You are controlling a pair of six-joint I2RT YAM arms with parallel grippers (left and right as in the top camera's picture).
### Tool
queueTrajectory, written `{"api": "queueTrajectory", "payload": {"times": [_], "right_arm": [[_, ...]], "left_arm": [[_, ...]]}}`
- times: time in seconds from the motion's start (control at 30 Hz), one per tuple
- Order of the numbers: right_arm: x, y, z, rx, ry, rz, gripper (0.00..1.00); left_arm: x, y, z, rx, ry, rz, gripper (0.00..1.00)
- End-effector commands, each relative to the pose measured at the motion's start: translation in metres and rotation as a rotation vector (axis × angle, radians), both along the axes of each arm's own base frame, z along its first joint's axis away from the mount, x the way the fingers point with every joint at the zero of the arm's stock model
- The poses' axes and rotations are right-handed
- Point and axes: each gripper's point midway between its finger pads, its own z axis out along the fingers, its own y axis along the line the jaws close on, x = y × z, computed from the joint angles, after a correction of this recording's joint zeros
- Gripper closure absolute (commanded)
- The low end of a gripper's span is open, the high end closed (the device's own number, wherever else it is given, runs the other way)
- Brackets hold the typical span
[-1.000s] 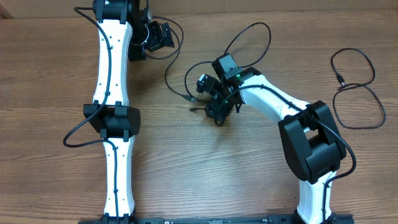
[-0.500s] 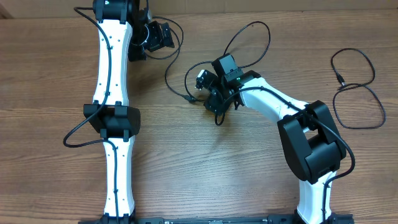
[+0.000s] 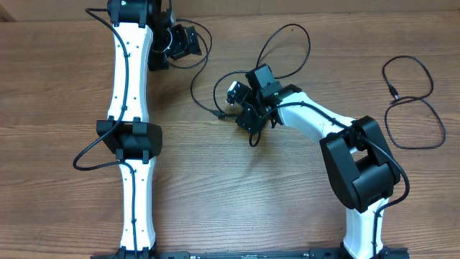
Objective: Untangle cables
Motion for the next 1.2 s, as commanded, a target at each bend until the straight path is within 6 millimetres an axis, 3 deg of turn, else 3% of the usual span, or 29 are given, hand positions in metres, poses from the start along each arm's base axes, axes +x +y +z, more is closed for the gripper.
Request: {"api": "queueTrajectory", "payload": {"times": [0.0, 0.1, 0.27, 0.47, 0.67, 0.77, 0.93, 1.0, 1.03, 1.07, 1.17], "right_arm": [[-0.011, -0.008, -0.015, -0.017, 0.026, -0.001, 0.29], [-0.021, -0.013, -0.023, -0.032, 0.06, -0.008, 0.35], [-0.045, -0.026, -0.032, -0.085, 0.164, -0.014, 0.59], [-0.065, -0.046, -0.037, -0.163, 0.26, -0.113, 0.76], [-0.073, -0.048, -0.038, -0.171, 0.297, -0.121, 0.76], [-0.074, -0.039, -0.035, -0.12, 0.322, -0.135, 0.77], [-0.068, -0.026, -0.024, -0.062, 0.321, -0.124, 0.86], [-0.063, -0.023, -0.02, -0.054, 0.308, -0.123, 0.81], [-0.06, -0.022, -0.018, -0.05, 0.3, -0.122, 0.64], [-0.058, -0.021, -0.016, -0.046, 0.293, -0.122, 0.58], [-0.05, -0.017, -0.012, -0.03, 0.268, -0.12, 0.5]], "left_arm": [[0.003, 0.0, 0.001, 0.003, -0.01, 0.013, 0.01], [0.003, 0.0, 0.001, 0.003, -0.01, 0.013, 0.0], [0.003, 0.0, 0.001, 0.003, -0.01, 0.013, 0.0], [0.003, 0.0, 0.001, 0.003, -0.01, 0.013, 0.01], [0.003, 0.0, 0.001, 0.003, -0.01, 0.012, 0.01], [0.003, 0.0, 0.001, 0.003, -0.01, 0.012, 0.01], [0.003, 0.0, 0.001, 0.003, -0.01, 0.012, 0.0], [0.003, 0.0, 0.001, 0.003, -0.01, 0.012, 0.01], [0.003, 0.0, 0.001, 0.003, -0.01, 0.012, 0.01], [0.003, 0.0, 0.001, 0.003, -0.01, 0.012, 0.0], [0.003, 0.0, 0.001, 0.003, -0.01, 0.012, 0.0]]}}
